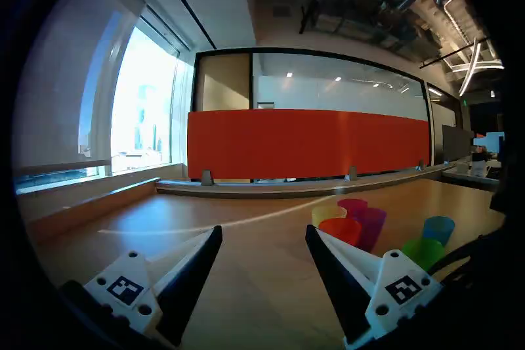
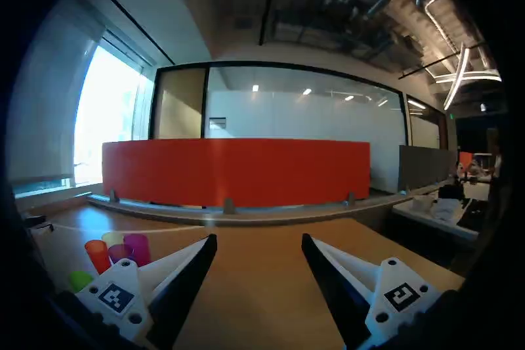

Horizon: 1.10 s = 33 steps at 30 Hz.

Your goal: Pour water

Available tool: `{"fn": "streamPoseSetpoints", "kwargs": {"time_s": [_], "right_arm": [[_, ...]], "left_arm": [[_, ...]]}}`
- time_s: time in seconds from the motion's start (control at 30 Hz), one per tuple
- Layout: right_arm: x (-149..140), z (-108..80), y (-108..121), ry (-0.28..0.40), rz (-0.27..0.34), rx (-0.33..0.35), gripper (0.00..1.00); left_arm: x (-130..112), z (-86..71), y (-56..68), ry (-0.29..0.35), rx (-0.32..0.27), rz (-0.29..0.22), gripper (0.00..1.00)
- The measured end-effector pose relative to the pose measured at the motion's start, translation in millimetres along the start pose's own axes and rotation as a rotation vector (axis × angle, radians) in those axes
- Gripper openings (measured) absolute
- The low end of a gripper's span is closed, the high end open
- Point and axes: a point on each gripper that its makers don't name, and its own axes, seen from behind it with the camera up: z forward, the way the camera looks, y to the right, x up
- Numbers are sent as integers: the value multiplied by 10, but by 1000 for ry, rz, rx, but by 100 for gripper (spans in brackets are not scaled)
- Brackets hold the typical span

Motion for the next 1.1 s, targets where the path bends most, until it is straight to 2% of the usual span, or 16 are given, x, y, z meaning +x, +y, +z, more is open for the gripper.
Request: {"fn": "streamPoseSetpoints", "kwargs": {"time_s": [0.4,0.6,0.7,1.1], "right_arm": [[109,-33,149,55,-49,-25,100],[89,-27,141,92,-33,0,100],[26,2,164,99,-15,7,100],[-406,135,215,57,21,8,100]], "left_arm": [[-4,-3,10,0,0,1,94],[-3,-3,11,0,0,2,94],[-2,-1,10,0,0,2,94],[-1,1,10,0,0,2,94]]}}
